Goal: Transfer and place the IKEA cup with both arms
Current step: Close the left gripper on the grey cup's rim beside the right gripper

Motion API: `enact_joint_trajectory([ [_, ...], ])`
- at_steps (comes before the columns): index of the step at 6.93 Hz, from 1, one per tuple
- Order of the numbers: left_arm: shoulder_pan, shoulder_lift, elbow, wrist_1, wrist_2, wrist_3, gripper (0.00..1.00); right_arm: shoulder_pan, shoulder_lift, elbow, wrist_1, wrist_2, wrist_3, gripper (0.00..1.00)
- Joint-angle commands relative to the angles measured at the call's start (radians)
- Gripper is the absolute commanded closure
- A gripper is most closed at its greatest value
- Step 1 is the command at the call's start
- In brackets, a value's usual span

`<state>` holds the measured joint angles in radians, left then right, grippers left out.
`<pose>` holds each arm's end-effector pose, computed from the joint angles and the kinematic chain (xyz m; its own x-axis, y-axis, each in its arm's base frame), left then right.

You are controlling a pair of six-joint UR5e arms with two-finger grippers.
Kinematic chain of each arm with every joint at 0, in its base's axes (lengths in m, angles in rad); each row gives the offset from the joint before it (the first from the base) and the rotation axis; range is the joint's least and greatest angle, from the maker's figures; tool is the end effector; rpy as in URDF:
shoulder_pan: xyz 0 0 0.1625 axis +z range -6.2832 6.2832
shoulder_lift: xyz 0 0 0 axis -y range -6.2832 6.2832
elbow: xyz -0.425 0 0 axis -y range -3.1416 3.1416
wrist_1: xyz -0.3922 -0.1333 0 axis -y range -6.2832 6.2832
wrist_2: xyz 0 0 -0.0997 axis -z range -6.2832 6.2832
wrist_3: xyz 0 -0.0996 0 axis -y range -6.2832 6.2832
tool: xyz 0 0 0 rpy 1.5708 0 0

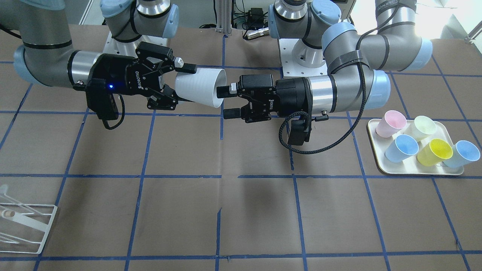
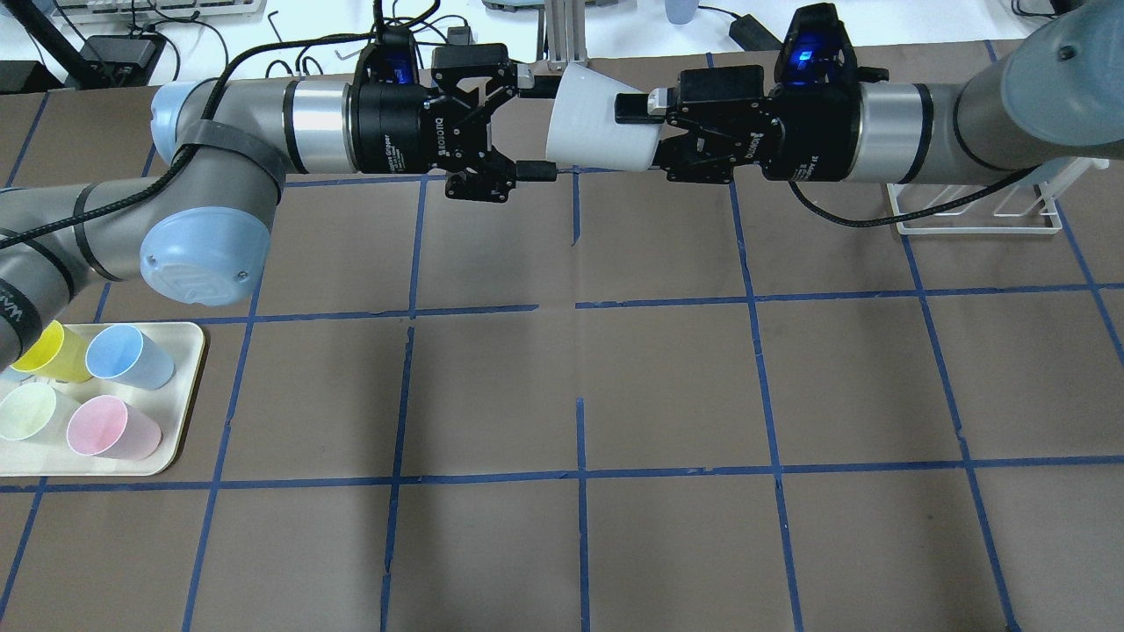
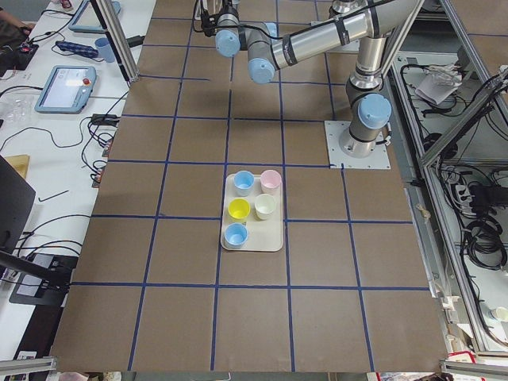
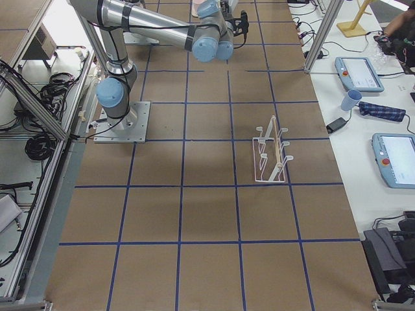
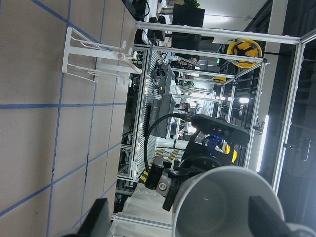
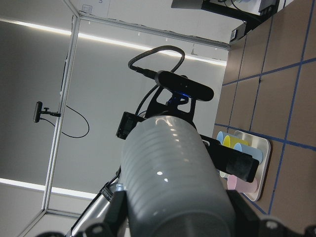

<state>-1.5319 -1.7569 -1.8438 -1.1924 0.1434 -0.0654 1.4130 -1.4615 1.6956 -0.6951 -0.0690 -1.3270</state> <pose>-0.2112 -0.5371 0.3841 -0.1369 -0.1502 0.9791 -0.0478 0.9883 0.1449 0.1565 -0.4968 0.4016 -0.0504 -0.2107 -0.9762 0.0871 0.9728 -0.2145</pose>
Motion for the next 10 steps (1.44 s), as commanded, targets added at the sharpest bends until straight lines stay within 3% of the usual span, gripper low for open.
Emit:
enact_joint_trajectory([
  [1, -0.02, -0.003, 0.0, 0.004, 0.005, -0.005, 0.16, 0.004, 0.001, 0.001, 0.0, 0.0, 0.0, 0.58],
  [3, -0.022, 0.013, -0.003, 0.005, 0.005, -0.008, 0.26, 0.004, 0.001, 0.001, 0.0, 0.0, 0.002, 0.58],
  [6, -0.025, 0.03, -0.012, 0.004, 0.062, -0.017, 0.27, 0.004, 0.001, 0.001, 0.0, 0.0, 0.002, 0.56],
  [8, -0.025, 0.042, -0.012, 0.004, 0.076, -0.017, 0.47, 0.004, 0.001, 0.001, 0.0, 0.002, 0.002, 0.56],
  [10, -0.025, 0.06, -0.023, 0.004, 0.076, -0.017, 0.51, 0.004, 0.001, 0.001, 0.0, 0.002, 0.002, 0.56],
])
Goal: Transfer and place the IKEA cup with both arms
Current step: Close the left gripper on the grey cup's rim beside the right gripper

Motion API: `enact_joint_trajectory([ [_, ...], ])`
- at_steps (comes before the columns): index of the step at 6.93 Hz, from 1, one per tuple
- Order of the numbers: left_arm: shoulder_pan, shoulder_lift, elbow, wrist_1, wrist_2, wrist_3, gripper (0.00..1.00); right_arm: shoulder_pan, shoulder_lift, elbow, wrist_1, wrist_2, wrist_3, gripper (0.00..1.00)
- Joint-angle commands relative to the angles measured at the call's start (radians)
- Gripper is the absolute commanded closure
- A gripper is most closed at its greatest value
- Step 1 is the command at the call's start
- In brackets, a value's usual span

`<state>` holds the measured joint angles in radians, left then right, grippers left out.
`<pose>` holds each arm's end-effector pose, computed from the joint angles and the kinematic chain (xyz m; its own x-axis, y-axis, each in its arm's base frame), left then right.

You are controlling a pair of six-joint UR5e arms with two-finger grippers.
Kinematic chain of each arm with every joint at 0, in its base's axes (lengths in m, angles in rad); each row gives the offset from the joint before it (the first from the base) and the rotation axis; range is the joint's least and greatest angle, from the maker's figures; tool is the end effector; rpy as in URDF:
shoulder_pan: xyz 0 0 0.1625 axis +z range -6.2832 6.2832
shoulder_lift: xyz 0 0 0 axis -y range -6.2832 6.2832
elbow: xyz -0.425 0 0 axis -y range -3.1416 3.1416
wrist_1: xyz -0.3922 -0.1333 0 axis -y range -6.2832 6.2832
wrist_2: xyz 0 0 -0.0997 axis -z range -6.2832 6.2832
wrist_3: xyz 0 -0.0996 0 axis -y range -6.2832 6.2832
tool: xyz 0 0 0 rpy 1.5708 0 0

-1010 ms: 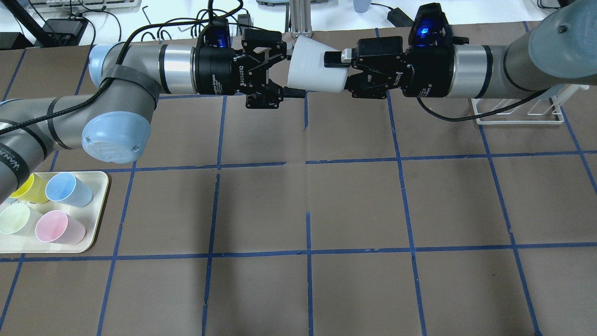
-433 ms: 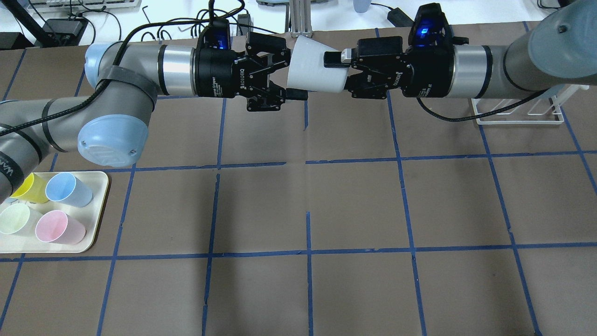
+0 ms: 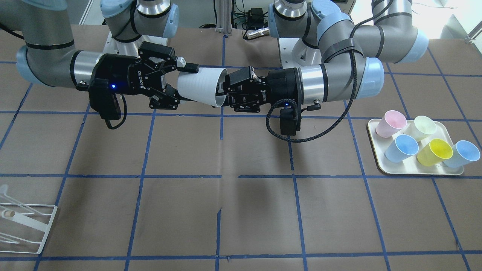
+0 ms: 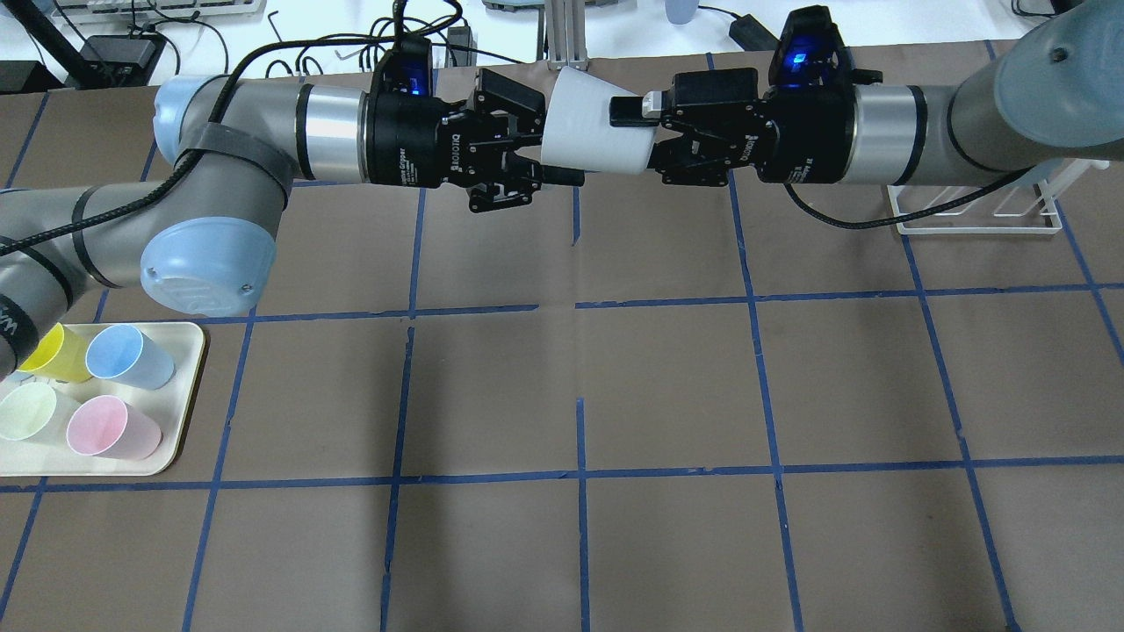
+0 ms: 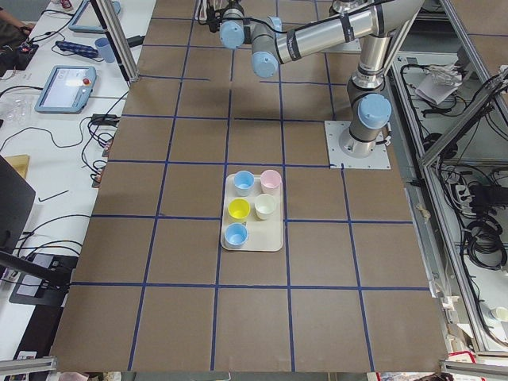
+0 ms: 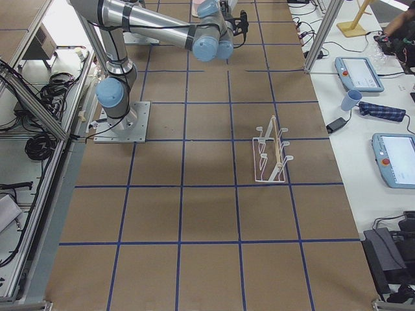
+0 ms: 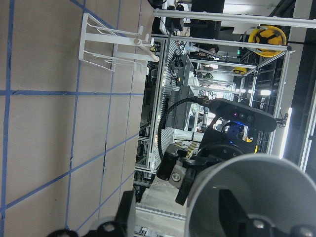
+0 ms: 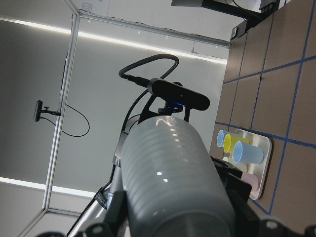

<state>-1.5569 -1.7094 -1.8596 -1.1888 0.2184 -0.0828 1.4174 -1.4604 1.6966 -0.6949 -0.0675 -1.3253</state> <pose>-0.2234 -0.5174 0.3948 -0.2141 -0.1298 0.9681 -0.0317 0.9915 0.1259 0.1587 -0.4963 0.4008 -0.0486 -0.2071 -0.9771 0.0844 0.9739 -0.2106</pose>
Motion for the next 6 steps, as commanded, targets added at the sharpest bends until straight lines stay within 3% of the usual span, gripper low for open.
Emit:
enact_joint_trajectory([
  [1, 0.0, 0.026, -0.029, 0.002, -0.002, 0.0, 0.51, 0.0, 0.0, 0.0, 0.0, 0.0, 0.0, 0.55],
  [2, 0.001, 0.04, -0.036, 0.006, -0.004, 0.0, 0.55, 0.0, 0.0, 0.0, 0.0, 0.0, 0.0, 0.52],
  [4, 0.001, 0.042, -0.035, 0.011, -0.011, -0.003, 0.85, 0.0, 0.0, 0.002, 0.0, 0.0, 0.0, 0.5],
  [6, 0.003, 0.04, -0.03, 0.011, -0.01, -0.002, 1.0, 0.0, 0.0, 0.002, 0.0, 0.002, -0.002, 0.46],
])
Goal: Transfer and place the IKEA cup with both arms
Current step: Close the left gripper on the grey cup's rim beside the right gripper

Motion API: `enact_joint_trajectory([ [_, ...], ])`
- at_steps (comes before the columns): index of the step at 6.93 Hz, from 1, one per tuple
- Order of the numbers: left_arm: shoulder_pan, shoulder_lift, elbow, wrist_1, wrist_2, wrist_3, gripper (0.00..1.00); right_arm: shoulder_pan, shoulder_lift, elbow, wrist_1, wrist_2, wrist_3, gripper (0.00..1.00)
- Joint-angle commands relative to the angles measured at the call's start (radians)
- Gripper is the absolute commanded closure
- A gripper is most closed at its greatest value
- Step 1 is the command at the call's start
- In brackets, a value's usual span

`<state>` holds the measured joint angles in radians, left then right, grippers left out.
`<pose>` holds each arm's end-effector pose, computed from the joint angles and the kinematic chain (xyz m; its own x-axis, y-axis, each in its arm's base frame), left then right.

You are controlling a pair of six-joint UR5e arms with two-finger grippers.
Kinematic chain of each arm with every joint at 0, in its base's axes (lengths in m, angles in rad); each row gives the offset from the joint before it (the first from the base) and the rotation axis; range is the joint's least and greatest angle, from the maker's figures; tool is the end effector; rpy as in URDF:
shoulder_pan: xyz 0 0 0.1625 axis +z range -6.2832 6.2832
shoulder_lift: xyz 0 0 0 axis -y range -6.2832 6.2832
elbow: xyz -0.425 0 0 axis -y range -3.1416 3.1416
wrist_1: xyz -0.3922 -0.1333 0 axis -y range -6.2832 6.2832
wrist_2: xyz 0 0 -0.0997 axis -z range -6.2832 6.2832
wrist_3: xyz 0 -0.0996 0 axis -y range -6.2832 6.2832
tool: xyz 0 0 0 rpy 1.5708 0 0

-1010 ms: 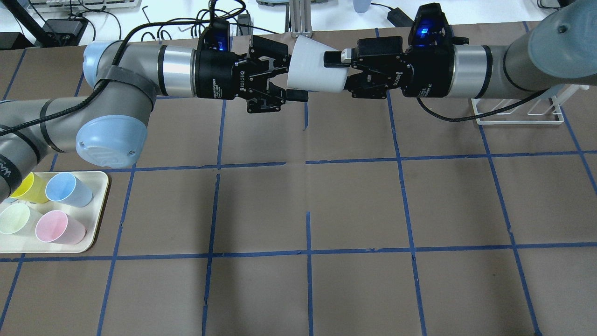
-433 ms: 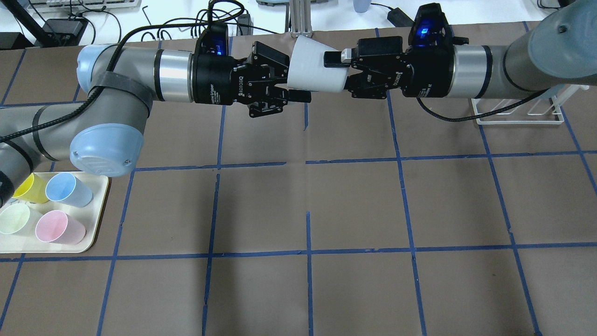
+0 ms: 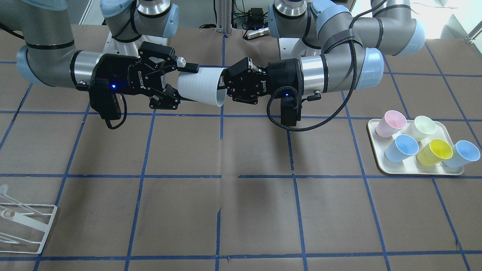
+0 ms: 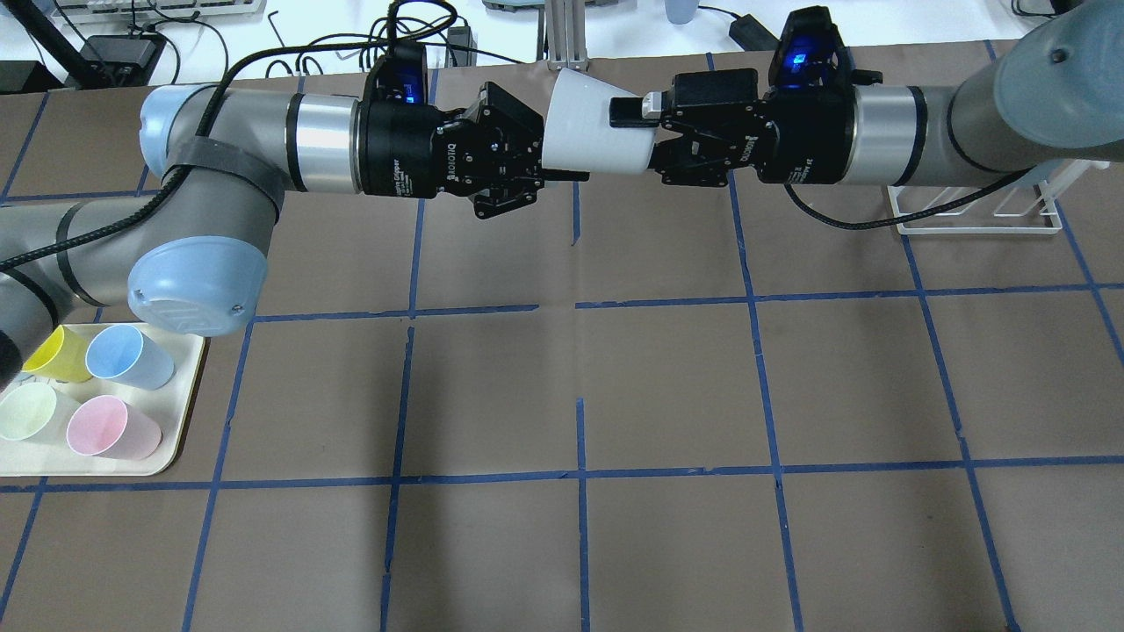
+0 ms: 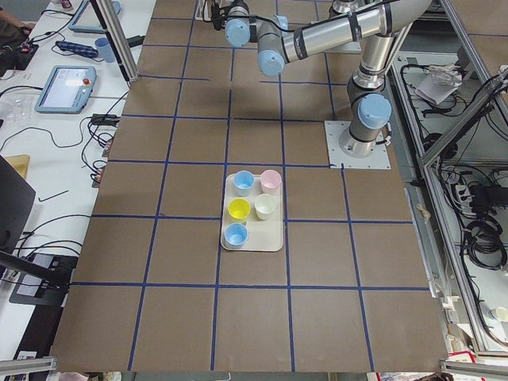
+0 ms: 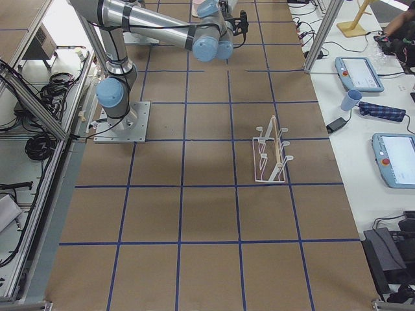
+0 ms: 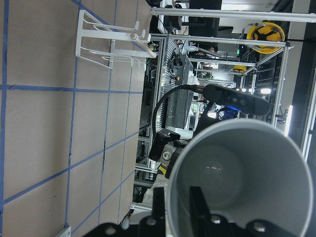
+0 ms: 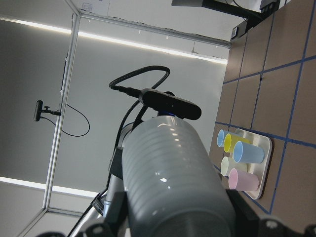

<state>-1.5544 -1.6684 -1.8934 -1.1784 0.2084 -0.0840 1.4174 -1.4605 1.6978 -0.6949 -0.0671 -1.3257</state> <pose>-0.2225 -0.5023 0.4021 -0.2043 -0.1143 0.9722 -0.0337 0.9934 0.1098 0.1587 -0.4961 0.4003 -0.0484 -0.2064 -0.9773 0.0848 0.9740 -0.2099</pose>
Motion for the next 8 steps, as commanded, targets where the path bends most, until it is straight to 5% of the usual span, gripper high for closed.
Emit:
enact_joint_trajectory([
  [1, 0.001, -0.001, 0.007, 0.003, 0.0, -0.003, 1.0, 0.0, 0.0, 0.0, 0.002, 0.001, 0.002, 0.27],
  [2, 0.001, 0.001, 0.01, 0.003, 0.0, -0.006, 1.0, 0.0, 0.0, 0.0, 0.003, 0.001, 0.0, 0.08],
  [3, 0.001, 0.001, 0.01, 0.003, 0.002, -0.003, 1.0, 0.001, 0.0, 0.0, 0.009, -0.002, 0.0, 0.0],
  [8, 0.013, 0.03, 0.008, -0.001, 0.014, -0.023, 1.0, 0.0, 0.005, -0.012, 0.011, -0.007, 0.009, 0.0],
])
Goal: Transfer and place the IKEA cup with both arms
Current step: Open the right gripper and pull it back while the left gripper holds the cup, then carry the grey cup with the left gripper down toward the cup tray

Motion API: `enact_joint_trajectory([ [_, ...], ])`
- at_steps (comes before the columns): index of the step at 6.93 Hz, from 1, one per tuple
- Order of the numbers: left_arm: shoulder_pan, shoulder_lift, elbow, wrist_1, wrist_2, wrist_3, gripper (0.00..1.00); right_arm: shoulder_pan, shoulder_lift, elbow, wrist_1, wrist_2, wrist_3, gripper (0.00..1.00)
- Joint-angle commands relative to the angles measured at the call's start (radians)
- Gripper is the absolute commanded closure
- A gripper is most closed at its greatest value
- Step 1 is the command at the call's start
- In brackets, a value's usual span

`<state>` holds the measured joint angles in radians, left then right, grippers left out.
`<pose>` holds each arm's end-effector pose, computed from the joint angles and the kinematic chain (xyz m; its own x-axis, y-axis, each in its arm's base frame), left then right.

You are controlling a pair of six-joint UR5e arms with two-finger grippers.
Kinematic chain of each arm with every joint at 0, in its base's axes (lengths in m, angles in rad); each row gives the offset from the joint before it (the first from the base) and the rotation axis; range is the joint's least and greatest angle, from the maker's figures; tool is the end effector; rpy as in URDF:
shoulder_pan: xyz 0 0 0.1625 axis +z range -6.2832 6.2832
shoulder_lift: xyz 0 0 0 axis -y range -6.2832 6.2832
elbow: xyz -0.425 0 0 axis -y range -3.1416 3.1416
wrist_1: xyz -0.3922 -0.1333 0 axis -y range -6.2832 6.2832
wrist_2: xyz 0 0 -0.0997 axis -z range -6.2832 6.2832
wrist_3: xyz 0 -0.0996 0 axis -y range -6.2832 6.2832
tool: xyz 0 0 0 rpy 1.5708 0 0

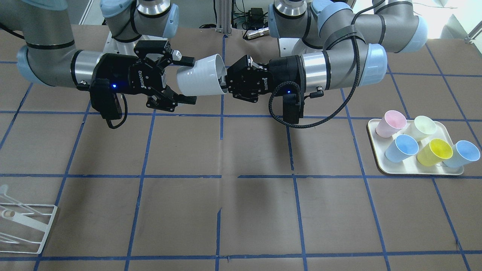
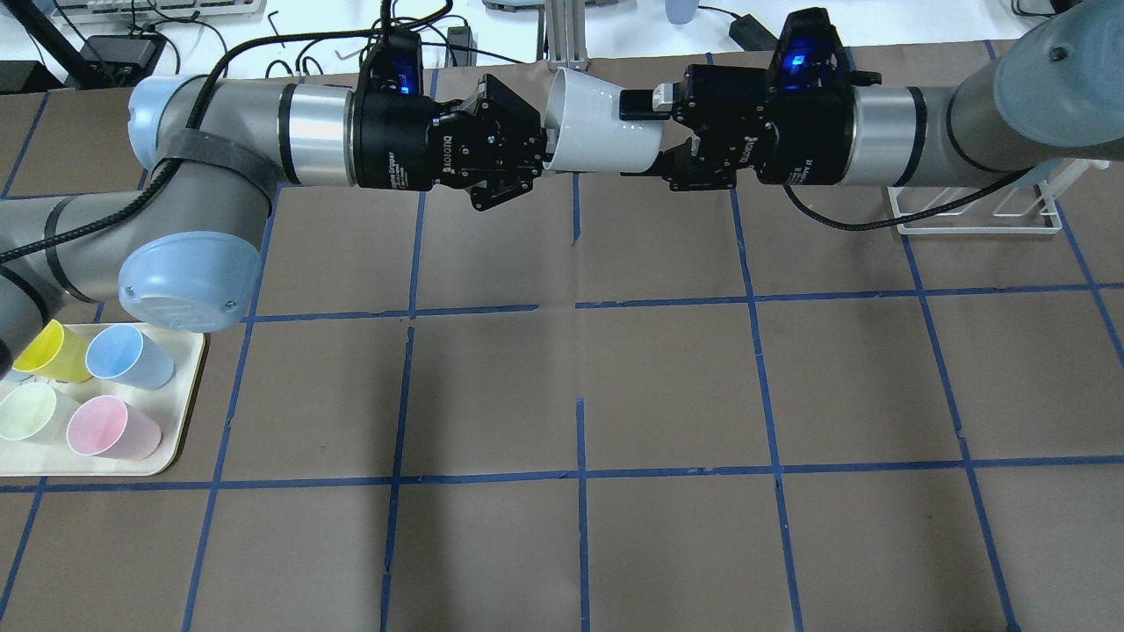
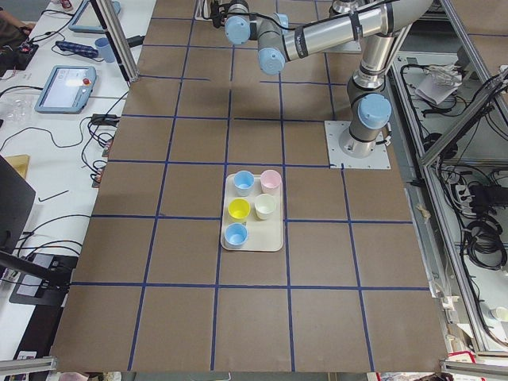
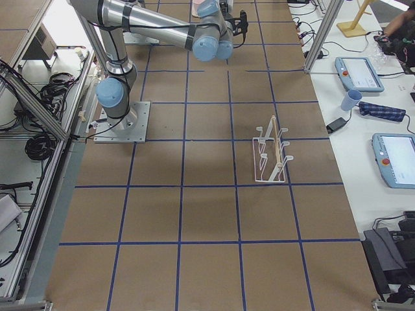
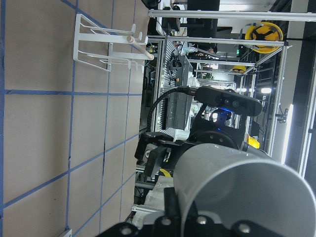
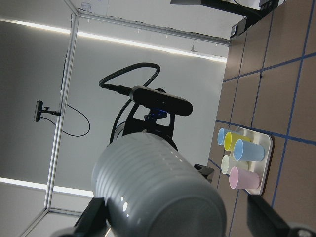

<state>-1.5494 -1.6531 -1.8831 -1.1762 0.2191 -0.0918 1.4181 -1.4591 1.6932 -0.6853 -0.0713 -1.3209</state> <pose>-0.2198 -0.5015 0.4136 -0.2144 -0.0963 0.9720 -0.0412 0.9951 0.0895 0.1591 -0.4959 0.4011 -0.0479 -0.1955 -0.9795 0.0805 0.9767 -0.1989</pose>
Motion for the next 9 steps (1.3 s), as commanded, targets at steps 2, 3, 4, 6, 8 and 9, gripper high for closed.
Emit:
enact_joint_trajectory([
  [2, 0.023, 0.032, 0.005, 0.025, 0.116, -0.075, 1.0, -0.028, -0.003, -0.021, -0.008, -0.018, 0.1, 0.0],
  [3, 0.055, 0.039, 0.004, 0.03, 0.124, -0.078, 1.0, -0.048, -0.003, -0.021, -0.007, -0.019, 0.101, 0.0],
  [4, 0.067, 0.042, 0.004, 0.032, 0.158, -0.078, 1.0, -0.059, -0.004, -0.021, -0.005, -0.021, 0.103, 0.0],
  [6, 0.087, 0.053, 0.012, 0.033, 0.337, -0.065, 1.0, -0.056, -0.014, -0.032, -0.01, -0.085, 0.114, 0.0],
  [8, 0.106, 0.068, 0.015, 0.032, 0.629, -0.017, 1.0, -0.056, -0.009, -0.032, -0.01, -0.09, 0.13, 0.0],
  [9, 0.107, 0.081, 0.019, 0.032, 0.802, 0.0, 1.0, -0.056, -0.007, -0.032, -0.01, -0.1, 0.14, 0.0],
])
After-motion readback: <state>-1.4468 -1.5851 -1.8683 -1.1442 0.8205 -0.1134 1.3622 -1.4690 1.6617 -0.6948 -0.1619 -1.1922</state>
